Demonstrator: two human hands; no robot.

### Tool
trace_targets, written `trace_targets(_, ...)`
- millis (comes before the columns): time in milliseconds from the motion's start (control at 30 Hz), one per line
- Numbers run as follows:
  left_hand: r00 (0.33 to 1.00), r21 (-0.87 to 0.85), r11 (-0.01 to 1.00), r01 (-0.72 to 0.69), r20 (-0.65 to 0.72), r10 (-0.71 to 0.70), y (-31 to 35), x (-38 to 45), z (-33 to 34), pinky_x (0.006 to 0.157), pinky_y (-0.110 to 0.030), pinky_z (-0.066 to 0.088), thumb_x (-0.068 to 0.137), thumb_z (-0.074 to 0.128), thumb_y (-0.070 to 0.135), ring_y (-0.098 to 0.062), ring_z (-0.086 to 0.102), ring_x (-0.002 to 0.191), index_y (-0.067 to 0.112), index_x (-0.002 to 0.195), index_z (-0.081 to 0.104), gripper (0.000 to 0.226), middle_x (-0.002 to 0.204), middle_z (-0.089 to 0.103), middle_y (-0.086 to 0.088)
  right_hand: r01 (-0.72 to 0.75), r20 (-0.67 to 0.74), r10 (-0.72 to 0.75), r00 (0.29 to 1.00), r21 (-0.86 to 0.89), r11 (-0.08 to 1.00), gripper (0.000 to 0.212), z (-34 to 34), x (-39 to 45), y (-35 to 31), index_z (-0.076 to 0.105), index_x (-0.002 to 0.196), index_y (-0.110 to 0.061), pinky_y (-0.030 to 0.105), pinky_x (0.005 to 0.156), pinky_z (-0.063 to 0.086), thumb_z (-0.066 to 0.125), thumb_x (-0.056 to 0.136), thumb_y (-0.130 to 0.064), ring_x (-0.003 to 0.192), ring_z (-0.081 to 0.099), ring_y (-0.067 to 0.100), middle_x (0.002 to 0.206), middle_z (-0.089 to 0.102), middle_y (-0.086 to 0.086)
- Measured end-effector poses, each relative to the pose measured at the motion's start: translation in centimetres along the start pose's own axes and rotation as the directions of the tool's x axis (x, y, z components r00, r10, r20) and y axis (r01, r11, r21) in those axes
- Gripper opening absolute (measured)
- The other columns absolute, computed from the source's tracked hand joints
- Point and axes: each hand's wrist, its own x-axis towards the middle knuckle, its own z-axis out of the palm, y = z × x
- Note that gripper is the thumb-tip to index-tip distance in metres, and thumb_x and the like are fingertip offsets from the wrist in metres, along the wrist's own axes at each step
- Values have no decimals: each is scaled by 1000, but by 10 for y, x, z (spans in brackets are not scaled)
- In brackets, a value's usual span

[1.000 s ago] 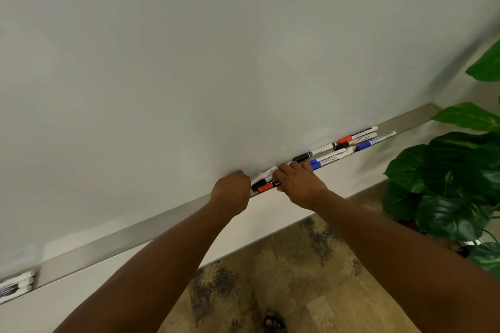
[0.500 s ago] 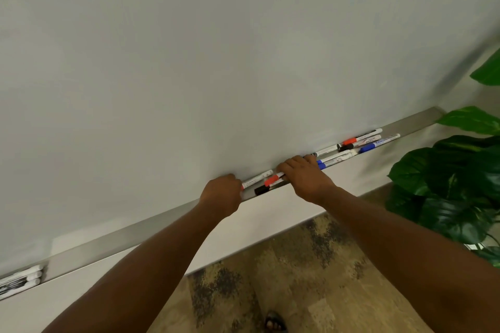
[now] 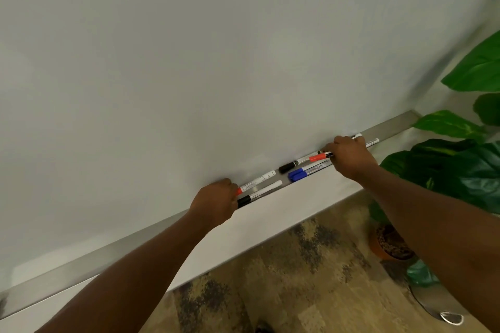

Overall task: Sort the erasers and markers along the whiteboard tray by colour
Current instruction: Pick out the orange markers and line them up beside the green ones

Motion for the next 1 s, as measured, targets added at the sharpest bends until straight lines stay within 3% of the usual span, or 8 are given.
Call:
trace_targets(233, 998, -5, 998, -57, -19, 57, 17, 24, 0, 68, -33, 44, 92, 46, 36, -25, 60, 87, 17, 103, 59, 26, 97, 58, -4, -47, 68, 48, 997, -15, 999, 26, 11, 25, 20, 65, 105, -25, 39, 88, 31, 57, 83, -13, 91, 62, 23, 104, 57, 0)
trace_targets(433, 993, -20, 993, -113, -38, 112, 31, 39, -1, 65, -31, 42, 92, 46, 35, -25, 60, 84, 17, 104, 60, 26, 95, 59, -4, -85, 82, 86, 993, -21, 996, 19, 22, 30, 33, 63, 103, -26, 40, 87, 31, 61, 84, -20, 95, 62, 24, 101, 62, -1)
trace_targets(600, 991, -35, 991, -128, -37, 127, 44, 50, 0, 66, -30, 42, 94, 44, 34, -24, 61, 84, 16, 109, 60, 29, 98, 60, -5, -56, 76, 59, 995, -37, 998, 21, 27, 30, 40, 64, 104, -27, 39, 83, 30, 59, 87, -18, 84, 59, 22, 99, 55, -1)
trace_targets(700, 991, -38, 991, -131, -37, 129, 51, 55, 0, 70, -34, 49, 94, 43, 34, -23, 61, 84, 17, 111, 60, 30, 99, 60, -4, -36, 58, 38, 998, -43, 998, 27, 30, 28, 43, 62, 110, -29, 42, 87, 33, 61, 86, -17, 82, 59, 22, 105, 51, 2)
trace_targets(1000, 991, -55, 989, -135, -33, 133, 55, 64, 4, 71, -34, 50, 95, 44, 38, -22, 61, 86, 17, 111, 60, 30, 100, 61, -4, 52, 52, -53, 997, 21, 998, 43, 35, 29, 55, 52, 121, -29, 41, 85, 32, 57, 84, -7, 94, 62, 23, 116, 57, -1)
